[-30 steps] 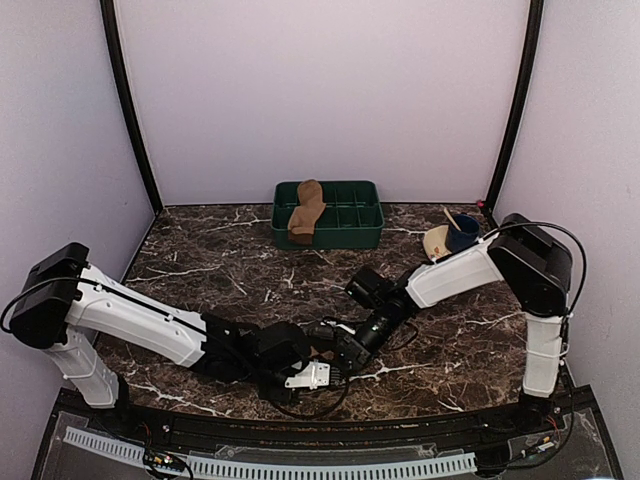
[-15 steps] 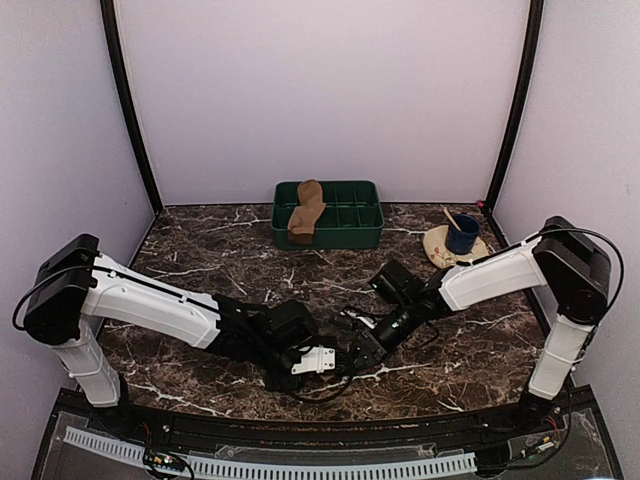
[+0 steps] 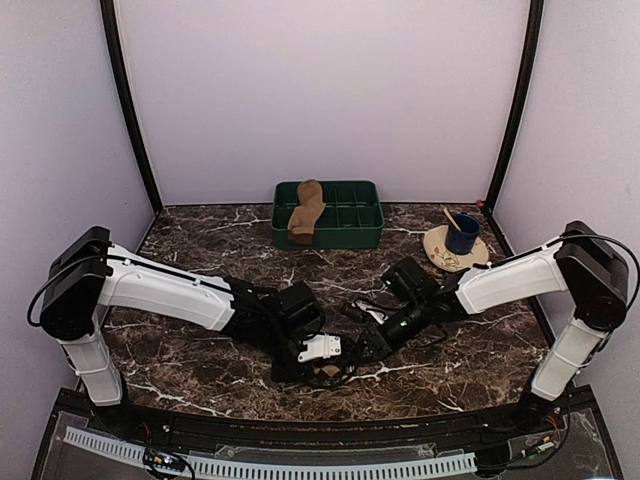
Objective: Roll the socks
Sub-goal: Place the sock at the center of the board.
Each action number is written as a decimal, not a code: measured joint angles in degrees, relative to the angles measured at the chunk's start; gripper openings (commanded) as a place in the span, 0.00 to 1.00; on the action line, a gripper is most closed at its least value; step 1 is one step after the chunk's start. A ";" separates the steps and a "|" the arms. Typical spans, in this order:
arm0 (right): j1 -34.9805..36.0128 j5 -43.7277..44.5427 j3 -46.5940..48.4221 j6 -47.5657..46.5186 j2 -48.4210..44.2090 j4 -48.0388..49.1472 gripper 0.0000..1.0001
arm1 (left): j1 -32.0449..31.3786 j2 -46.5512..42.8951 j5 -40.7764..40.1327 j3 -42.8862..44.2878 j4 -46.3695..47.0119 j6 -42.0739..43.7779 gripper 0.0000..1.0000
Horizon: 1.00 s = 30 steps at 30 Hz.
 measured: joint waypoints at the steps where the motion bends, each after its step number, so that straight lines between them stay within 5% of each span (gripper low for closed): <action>1: 0.00 0.61 -0.26 -0.02 -0.55 0.04 0.26 | 0.31 0.33 0.70 0.50 -0.57 -0.11 0.00; 11: 1.09 11.21 -1.57 -3.61 -7.48 0.94 0.27 | 2.71 2.78 6.14 5.66 -6.34 -1.03 0.00; 30: 14.97 39.67 -10.45 -8.59 -14.80 4.15 0.26 | 8.94 7.85 22.93 7.76 -12.46 -4.61 0.00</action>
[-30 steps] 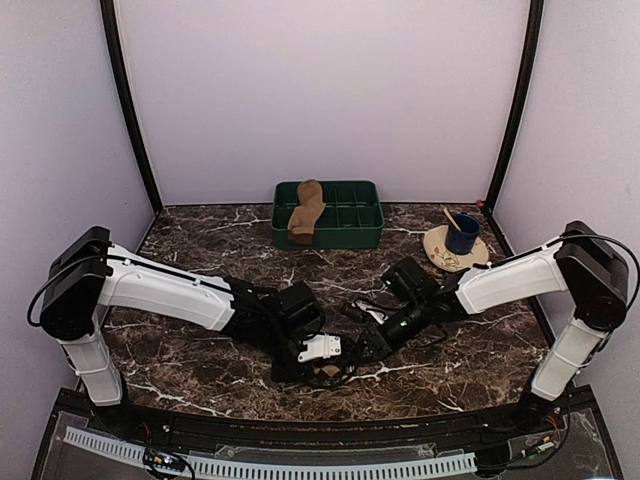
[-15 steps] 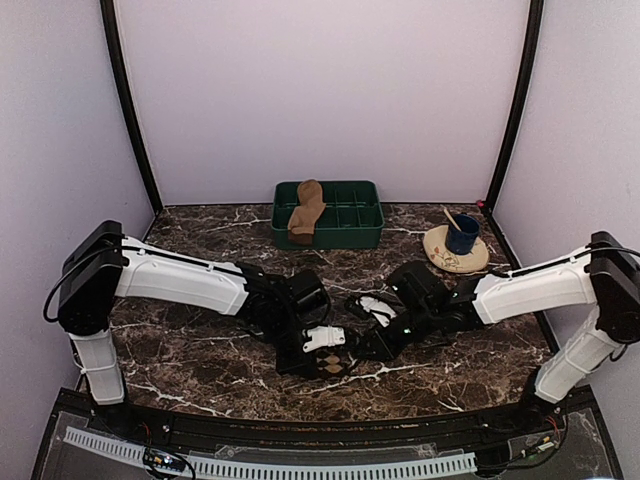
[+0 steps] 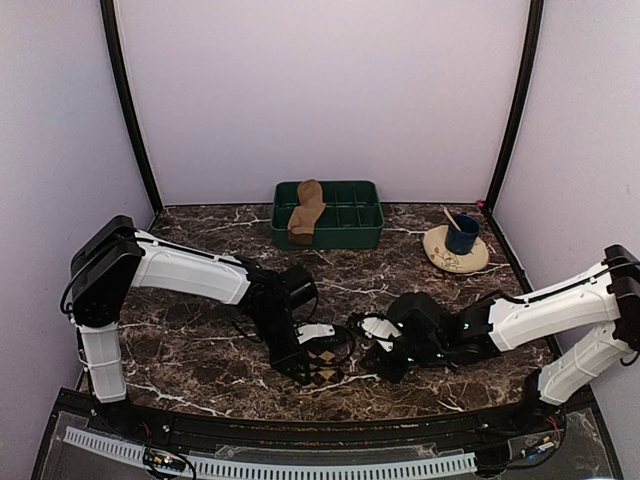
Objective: Roll the socks
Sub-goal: Place the sock at the center of the board.
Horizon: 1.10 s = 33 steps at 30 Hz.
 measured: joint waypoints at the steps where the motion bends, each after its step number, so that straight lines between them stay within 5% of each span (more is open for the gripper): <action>1: 1.22 1.40 -0.07 -0.35 -0.15 0.22 0.26 | 0.57 0.37 1.27 0.02 -0.09 -0.07 0.00; 19: 17.79 16.48 6.91 -9.29 5.86 -1.42 0.39 | 4.79 4.87 12.44 1.92 -4.31 -0.48 0.00; 33: 19.34 18.51 16.44 -18.53 17.18 -5.20 0.40 | 5.73 5.81 15.43 1.92 -5.70 -0.44 0.00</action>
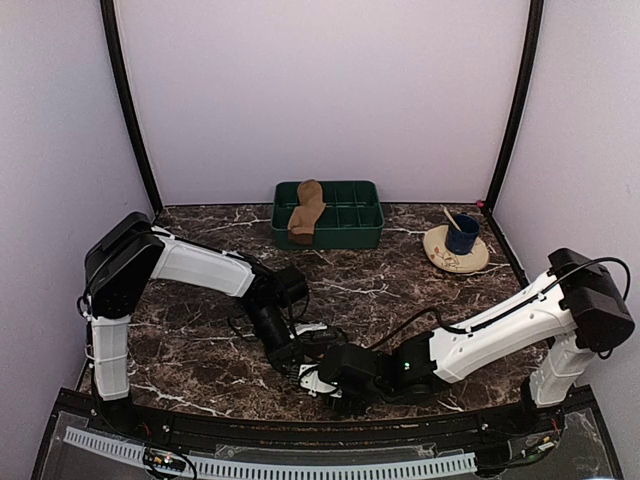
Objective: Roll the socks
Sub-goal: Place the sock at the center of the board.
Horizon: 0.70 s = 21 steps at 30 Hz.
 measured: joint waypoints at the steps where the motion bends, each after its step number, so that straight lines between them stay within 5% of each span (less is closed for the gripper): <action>1: 0.00 0.15 0.39 -0.66 0.48 -0.11 0.40 | 0.02 0.09 0.13 0.02 -0.04 0.00 0.00; 14: -0.57 2.67 2.01 -7.43 4.42 -0.44 0.39 | 0.39 1.27 1.73 0.55 -0.52 0.04 0.00; 21: -2.25 1.40 2.51 -9.14 5.29 -0.15 0.26 | 0.72 1.55 2.45 0.57 -0.57 0.07 0.00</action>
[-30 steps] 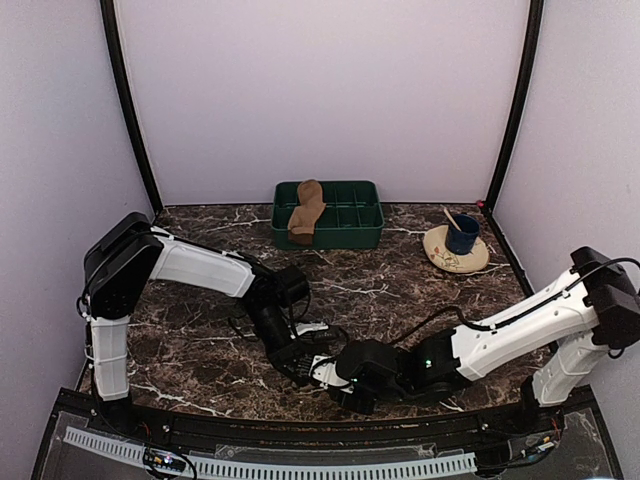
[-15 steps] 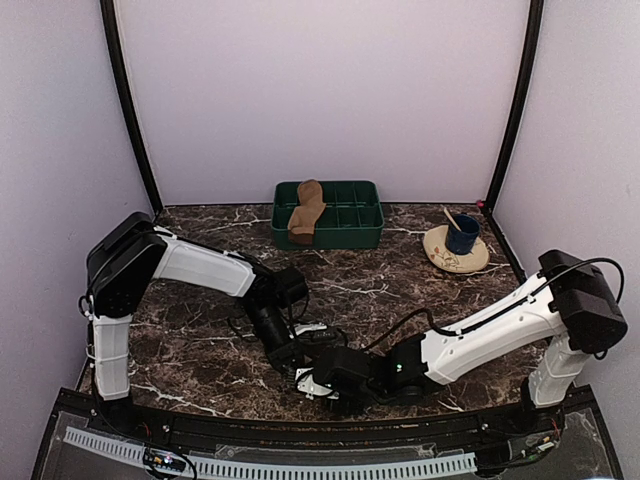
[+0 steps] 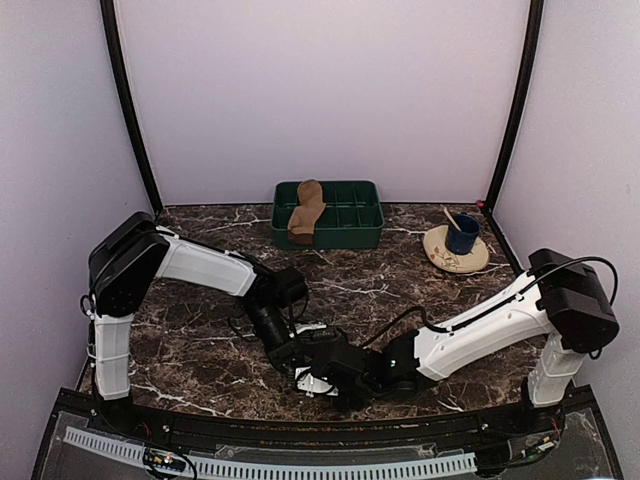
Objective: Roll the socks
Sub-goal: Place the sock at the center of the board.
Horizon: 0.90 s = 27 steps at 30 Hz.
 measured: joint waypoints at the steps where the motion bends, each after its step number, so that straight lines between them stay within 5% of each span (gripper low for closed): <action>1: -0.22 -0.28 0.17 -0.28 0.15 -0.02 0.23 | 0.00 0.04 0.02 0.04 -0.09 0.00 0.00; 5: -0.98 -1.75 0.57 -0.72 0.55 -0.13 0.08 | 0.07 0.15 -0.04 0.22 -0.48 -0.02 0.02; 9: -1.36 -3.61 1.31 -0.20 0.59 -1.11 0.00 | 0.50 0.15 -1.07 0.31 -0.59 -0.90 0.20; 22: -3.06 -7.87 2.27 4.59 0.59 -2.32 0.00 | 2.69 -8.39 -5.68 -4.90 5.29 -7.02 0.41; 27: -3.65 -9.81 2.84 6.99 0.66 -3.08 0.00 | 3.39 -12.66 -7.93 -8.48 8.44 -9.05 0.42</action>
